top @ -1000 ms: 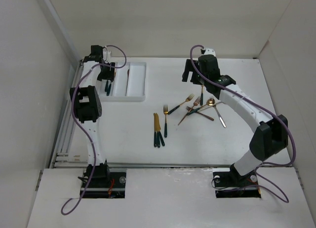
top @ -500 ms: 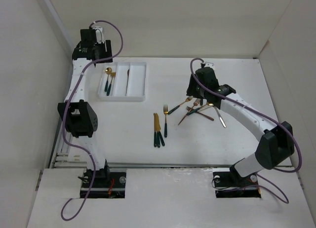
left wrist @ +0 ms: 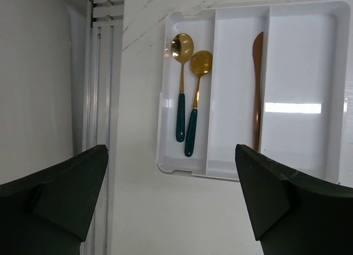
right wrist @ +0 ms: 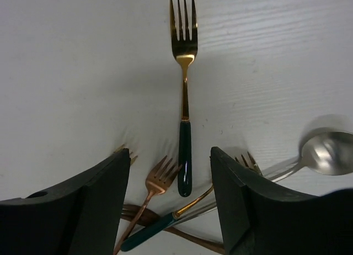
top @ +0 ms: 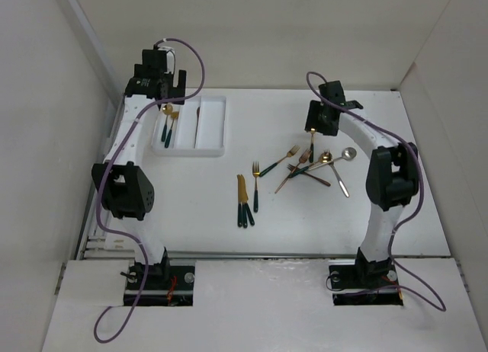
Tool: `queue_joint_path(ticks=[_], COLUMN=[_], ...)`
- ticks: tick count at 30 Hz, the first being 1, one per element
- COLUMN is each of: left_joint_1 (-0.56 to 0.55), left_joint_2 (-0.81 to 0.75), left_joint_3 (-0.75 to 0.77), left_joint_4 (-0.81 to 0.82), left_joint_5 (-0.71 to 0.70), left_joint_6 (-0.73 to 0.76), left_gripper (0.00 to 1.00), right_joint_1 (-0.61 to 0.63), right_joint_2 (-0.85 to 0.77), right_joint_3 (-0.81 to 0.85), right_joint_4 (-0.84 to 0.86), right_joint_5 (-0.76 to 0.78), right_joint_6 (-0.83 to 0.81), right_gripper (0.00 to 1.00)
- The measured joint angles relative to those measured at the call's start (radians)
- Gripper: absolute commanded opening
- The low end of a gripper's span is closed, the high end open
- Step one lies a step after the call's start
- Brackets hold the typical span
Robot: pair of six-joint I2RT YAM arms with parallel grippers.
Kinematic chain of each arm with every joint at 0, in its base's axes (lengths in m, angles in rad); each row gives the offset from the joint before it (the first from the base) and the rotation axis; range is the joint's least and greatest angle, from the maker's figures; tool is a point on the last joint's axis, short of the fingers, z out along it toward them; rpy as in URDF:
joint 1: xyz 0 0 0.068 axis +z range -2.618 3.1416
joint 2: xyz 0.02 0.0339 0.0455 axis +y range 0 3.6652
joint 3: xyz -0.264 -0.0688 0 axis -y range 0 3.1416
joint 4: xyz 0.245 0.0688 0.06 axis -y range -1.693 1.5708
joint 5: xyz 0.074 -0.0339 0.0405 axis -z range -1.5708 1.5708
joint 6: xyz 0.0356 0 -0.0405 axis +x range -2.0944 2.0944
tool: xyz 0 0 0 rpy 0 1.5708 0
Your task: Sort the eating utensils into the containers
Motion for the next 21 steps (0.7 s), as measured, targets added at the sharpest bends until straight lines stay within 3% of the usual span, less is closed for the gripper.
queue_joint_path(ticks=[6,14,21], left_joint_1=[0.003,0.006,0.006], left_joint_2=[-0.021,-0.021,-0.021], left_joint_3=[0.000,0.000,0.000], left_joint_4=[0.000,0.000,-0.004], left_joint_5=[-0.043,-0.058,-0.045], left_joint_6=[-0.018,-0.027,-0.034], left_gripper=[1.00,1.00,1.00], right_joint_1=[0.000,0.000,0.000], right_joint_2=[0.142,0.188,0.196], right_joint_3=[0.014,0.032,0.035], right_joint_4=[-0.027,-0.035,-0.035], right_joint_5=[-0.039,-0.019,0.005], right_joint_6=[-0.010,0.005,0.035], right_gripper=[0.61,0.46,0.46])
